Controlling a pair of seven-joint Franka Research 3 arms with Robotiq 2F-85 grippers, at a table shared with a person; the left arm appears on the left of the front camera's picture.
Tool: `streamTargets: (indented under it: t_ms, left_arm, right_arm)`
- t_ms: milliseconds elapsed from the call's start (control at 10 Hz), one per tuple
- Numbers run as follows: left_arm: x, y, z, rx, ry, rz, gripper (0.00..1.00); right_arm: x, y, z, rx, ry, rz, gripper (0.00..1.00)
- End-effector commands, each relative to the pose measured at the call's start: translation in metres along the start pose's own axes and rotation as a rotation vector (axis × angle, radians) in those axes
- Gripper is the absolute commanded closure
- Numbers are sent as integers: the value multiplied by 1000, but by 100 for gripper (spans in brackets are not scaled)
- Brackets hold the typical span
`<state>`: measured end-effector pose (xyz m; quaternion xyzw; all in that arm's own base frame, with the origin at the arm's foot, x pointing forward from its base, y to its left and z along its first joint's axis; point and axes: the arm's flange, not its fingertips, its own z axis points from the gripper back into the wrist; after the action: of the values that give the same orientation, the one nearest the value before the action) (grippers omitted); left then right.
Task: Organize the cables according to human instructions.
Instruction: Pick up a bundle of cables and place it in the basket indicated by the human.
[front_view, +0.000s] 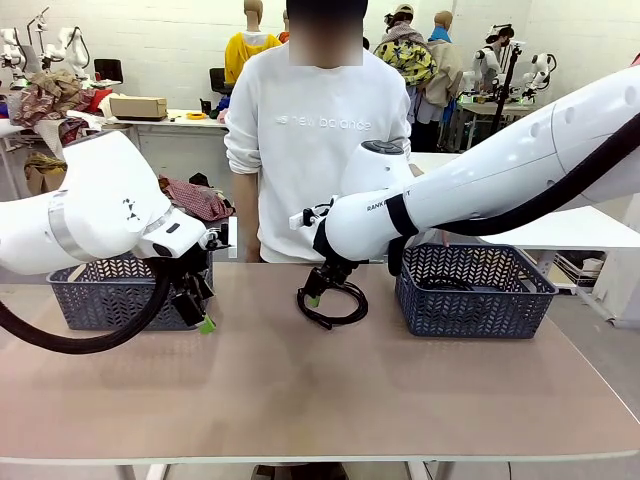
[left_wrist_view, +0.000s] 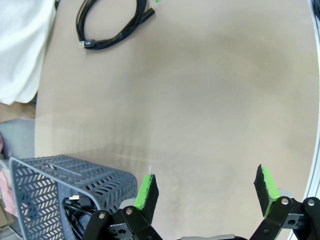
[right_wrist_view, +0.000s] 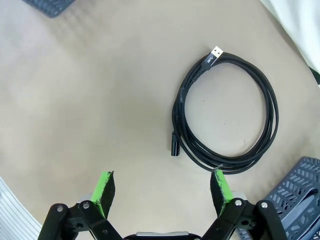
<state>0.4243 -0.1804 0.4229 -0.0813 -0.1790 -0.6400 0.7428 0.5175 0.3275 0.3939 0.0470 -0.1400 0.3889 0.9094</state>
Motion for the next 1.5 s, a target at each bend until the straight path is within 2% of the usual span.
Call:
streamTargets:
  t_ms: [0,1400]
  left_arm:
    - [-1,1,2,1,0,3,0]
    - [-1,1,2,1,0,3,0]
  right_arm:
    - [-4,-1,5,3,-9,7,0]
    - [63,-9,-85,6,143,-42,0]
